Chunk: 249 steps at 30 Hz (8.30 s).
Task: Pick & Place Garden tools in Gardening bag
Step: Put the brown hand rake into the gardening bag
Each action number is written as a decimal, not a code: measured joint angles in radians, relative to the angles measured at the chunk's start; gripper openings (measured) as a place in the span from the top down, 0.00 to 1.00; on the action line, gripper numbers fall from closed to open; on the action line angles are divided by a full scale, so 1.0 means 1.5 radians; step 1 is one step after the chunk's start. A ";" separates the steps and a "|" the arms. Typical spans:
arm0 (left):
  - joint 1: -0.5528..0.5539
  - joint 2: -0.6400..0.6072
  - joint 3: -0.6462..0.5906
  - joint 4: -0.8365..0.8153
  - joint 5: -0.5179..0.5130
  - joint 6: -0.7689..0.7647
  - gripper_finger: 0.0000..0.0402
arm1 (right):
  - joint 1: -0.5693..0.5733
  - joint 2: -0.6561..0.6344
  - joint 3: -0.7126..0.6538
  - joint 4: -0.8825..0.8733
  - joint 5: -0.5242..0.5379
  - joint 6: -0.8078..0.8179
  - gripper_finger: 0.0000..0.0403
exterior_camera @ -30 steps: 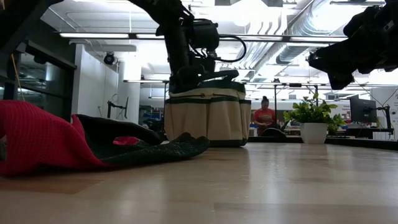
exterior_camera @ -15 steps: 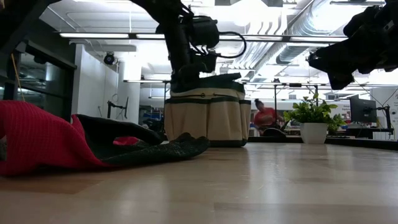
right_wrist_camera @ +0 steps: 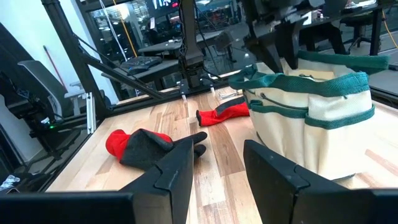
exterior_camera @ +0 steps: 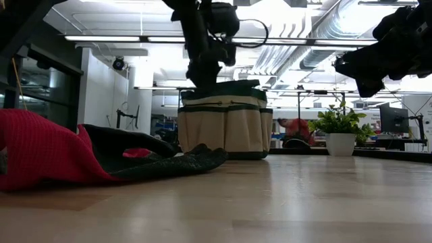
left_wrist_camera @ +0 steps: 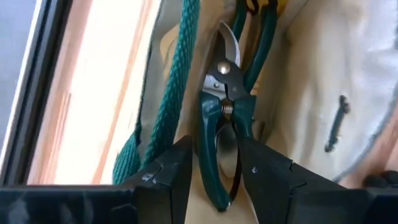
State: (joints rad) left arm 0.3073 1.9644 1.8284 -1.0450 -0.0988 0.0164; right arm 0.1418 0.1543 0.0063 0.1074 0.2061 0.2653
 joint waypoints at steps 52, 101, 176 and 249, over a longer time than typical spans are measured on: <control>-0.062 -0.111 -0.072 -0.330 -0.270 -0.414 0.67 | 0.000 0.000 0.000 0.000 0.000 0.000 0.67; -0.046 -0.454 -0.762 0.087 -0.207 -0.692 0.43 | 0.000 0.000 0.000 0.000 0.000 0.000 0.67; 0.159 -0.438 -0.816 0.241 -0.102 -0.483 0.43 | 0.000 0.000 0.000 0.000 0.000 0.000 0.67; 0.166 -0.500 -0.858 0.220 -0.040 -0.479 0.85 | 0.000 0.000 0.000 0.000 0.000 0.000 0.67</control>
State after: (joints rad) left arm 0.5564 1.2144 0.5412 -0.7152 -0.1594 -0.7018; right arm 0.1417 0.1539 0.0063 0.1078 0.2058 0.2649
